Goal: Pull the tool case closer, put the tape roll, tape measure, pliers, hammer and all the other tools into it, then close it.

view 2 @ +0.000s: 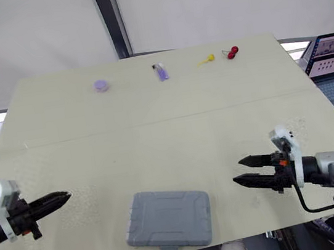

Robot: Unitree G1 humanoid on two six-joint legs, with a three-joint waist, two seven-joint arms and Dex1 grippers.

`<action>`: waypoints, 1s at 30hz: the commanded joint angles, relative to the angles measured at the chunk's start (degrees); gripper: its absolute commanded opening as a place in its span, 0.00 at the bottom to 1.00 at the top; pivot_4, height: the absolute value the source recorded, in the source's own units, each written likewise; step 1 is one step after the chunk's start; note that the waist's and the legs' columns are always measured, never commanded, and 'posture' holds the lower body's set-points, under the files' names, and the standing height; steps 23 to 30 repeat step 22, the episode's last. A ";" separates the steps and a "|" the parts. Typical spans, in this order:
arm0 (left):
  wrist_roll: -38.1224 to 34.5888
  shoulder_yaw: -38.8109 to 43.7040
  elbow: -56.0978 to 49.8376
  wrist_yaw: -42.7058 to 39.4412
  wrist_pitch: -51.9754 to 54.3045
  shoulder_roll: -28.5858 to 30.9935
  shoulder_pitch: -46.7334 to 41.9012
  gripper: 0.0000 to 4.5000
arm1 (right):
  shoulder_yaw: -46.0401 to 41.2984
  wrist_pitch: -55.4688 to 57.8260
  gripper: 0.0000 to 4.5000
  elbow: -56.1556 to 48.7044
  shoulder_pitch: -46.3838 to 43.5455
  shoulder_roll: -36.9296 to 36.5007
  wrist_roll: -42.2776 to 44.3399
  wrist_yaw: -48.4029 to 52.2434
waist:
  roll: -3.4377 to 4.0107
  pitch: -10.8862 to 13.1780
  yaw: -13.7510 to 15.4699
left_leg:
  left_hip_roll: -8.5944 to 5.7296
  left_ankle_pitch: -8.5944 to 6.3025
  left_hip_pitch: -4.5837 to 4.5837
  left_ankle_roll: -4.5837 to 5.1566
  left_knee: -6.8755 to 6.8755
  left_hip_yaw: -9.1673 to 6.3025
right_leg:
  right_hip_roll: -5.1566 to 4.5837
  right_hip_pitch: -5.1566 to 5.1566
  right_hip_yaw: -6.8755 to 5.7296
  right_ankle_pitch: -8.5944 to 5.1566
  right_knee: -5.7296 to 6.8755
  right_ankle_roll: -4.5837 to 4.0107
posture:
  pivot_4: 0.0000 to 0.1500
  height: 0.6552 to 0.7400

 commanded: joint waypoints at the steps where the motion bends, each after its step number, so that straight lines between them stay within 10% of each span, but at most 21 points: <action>1: 1.99 -0.25 2.95 -0.40 -2.10 0.17 -3.61 0.62 | -5.00 -6.86 1.00 4.66 1.33 -1.33 -4.19 -0.21 | -0.03 0.02 -0.12 | 0.00 0.00 0.03 0.00 -0.01 0.02 | 0.00 0.00 -0.01 0.00 0.02 0.00 | 1.00 1.00; 5: 5.16 -0.42 7.05 1.00 -4.87 -0.61 -5.60 0.99 | -7.97 -11.98 1.00 10.06 3.84 -0.92 -7.63 -0.51 | -0.03 0.02 -0.22 | 0.02 0.01 0.08 -0.01 0.00 0.05 | 0.00 0.03 0.00 0.00 0.04 0.01 | 1.00 1.00; 30: 10.69 -1.04 16.74 4.94 -9.15 -2.00 -10.79 0.99 | -7.08 -20.98 1.00 19.24 4.57 2.34 -13.20 -0.58 | -0.06 0.04 -1.03 | 0.06 0.01 0.22 -0.01 -0.02 0.15 | -0.01 0.05 0.02 0.01 0.12 0.02 | 1.00 1.00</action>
